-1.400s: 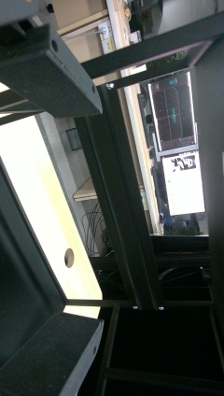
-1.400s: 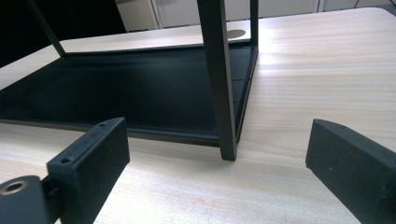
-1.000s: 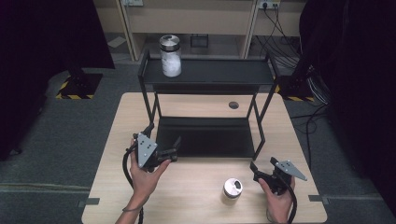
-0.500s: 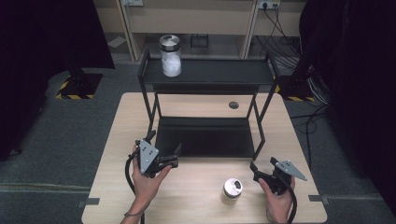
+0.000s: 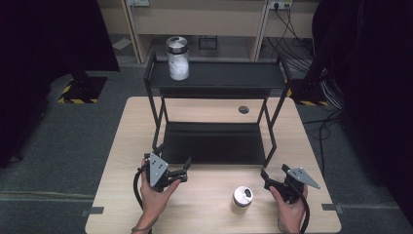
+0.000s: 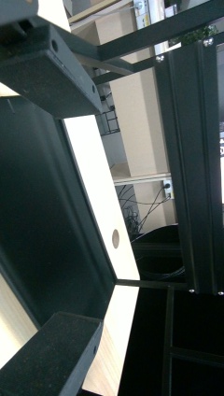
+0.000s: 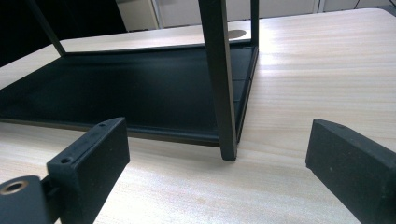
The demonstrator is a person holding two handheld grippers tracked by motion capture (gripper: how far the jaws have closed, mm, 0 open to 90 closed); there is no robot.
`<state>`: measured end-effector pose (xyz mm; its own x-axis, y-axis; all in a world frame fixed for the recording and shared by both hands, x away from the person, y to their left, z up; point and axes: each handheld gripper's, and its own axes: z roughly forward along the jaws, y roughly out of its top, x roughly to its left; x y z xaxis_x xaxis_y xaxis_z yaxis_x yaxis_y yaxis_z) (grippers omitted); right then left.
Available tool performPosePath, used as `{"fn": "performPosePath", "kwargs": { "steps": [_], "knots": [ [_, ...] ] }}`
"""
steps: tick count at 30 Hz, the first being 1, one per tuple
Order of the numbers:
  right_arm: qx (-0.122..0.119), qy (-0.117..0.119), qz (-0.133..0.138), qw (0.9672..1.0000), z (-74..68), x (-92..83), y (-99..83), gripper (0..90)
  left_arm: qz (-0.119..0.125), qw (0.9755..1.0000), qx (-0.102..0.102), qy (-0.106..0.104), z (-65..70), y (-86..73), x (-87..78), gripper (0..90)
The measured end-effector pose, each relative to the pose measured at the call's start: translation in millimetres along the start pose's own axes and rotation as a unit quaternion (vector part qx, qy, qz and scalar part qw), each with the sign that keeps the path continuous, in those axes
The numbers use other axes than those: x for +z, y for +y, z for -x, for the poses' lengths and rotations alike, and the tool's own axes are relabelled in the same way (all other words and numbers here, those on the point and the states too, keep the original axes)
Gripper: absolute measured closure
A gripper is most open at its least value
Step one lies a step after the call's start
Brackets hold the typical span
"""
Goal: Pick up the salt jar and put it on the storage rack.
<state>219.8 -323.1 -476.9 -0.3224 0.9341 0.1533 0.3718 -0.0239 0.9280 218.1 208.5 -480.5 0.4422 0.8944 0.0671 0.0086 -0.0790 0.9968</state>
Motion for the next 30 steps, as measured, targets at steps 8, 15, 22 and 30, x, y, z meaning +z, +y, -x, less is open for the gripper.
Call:
{"fn": "performPosePath", "kwargs": {
  "steps": [8, 15, 22, 30],
  "knots": [
    [0.000, 0.001, 0.001, 1.0000, 0.2, -0.1, -0.3, 6.3, -0.013, 0.9999, -0.002, -0.004, 1.1, -8.5, -0.8, 0.0],
    [0.001, 0.001, 0.001, 1.0000, 0.3, -0.2, -0.3, 6.3, -0.022, 0.9997, -0.009, -0.008, 0.8, -13.6, -0.3, 0.0],
    [0.000, 0.001, 0.001, 1.0000, 0.5, -0.2, -0.4, 6.3, -0.035, 0.9992, -0.013, -0.013, 1.4, -19.8, -1.3, 0.0],
    [-0.001, 0.002, 0.001, 1.0000, 0.5, -0.3, -0.5, 6.3, -0.049, 0.9974, -0.045, -0.029, -2.4, -27.8, -0.9, 0.0]
  ]
}}
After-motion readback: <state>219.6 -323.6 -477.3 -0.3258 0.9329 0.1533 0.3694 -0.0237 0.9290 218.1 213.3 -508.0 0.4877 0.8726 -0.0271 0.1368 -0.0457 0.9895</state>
